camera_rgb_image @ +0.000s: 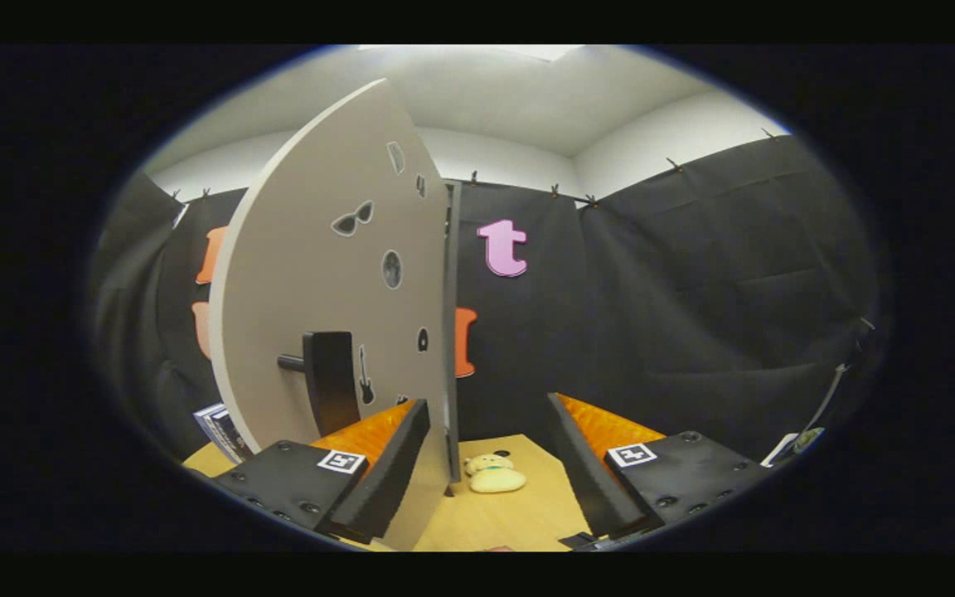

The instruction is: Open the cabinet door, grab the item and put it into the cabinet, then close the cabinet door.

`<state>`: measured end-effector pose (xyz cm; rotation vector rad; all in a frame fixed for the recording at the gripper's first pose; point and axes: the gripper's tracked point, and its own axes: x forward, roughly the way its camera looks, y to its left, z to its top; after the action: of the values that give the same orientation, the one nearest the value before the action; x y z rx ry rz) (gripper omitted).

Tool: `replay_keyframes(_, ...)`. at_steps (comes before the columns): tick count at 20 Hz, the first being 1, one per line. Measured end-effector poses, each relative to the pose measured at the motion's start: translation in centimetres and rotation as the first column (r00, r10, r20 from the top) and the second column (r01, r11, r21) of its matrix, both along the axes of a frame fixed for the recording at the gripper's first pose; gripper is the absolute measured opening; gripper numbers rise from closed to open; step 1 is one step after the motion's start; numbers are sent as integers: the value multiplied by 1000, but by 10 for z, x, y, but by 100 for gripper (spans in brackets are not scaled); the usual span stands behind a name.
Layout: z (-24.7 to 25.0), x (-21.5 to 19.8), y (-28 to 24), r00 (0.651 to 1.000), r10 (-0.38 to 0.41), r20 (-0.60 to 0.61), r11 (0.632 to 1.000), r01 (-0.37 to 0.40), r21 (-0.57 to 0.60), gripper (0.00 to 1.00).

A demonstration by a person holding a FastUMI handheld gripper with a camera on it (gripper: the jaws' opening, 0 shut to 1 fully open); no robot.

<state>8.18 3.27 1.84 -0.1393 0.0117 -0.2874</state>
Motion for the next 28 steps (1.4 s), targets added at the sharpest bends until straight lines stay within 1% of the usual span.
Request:
replay_keyframes(7, -17, 30, 52, 994, 103, -33, 995, -102, 20, 92)
replay_keyframes(13, -24, 55, 82, 984, 171, -39, 984, -168, 66, 93)
replay_keyframes(16, -34, 63, 106, 971, 230, -59, 970, -224, 99, 93)
replay_keyframes(20, -45, 72, 139, 953, 295, -70, 952, -288, 101, 94)
replay_keyframes(23, -55, 89, 165, 934, 350, -74, 932, -338, 132, 94)
replay_keyframes(24, -60, 95, 171, 930, 359, -80, 928, -347, 137, 94)
replay_keyframes(26, -64, 105, 170, 934, 348, -78, 933, -338, 123, 94)
replay_keyframes(28, -65, 108, 170, 930, 358, -86, 929, -345, 129, 94)
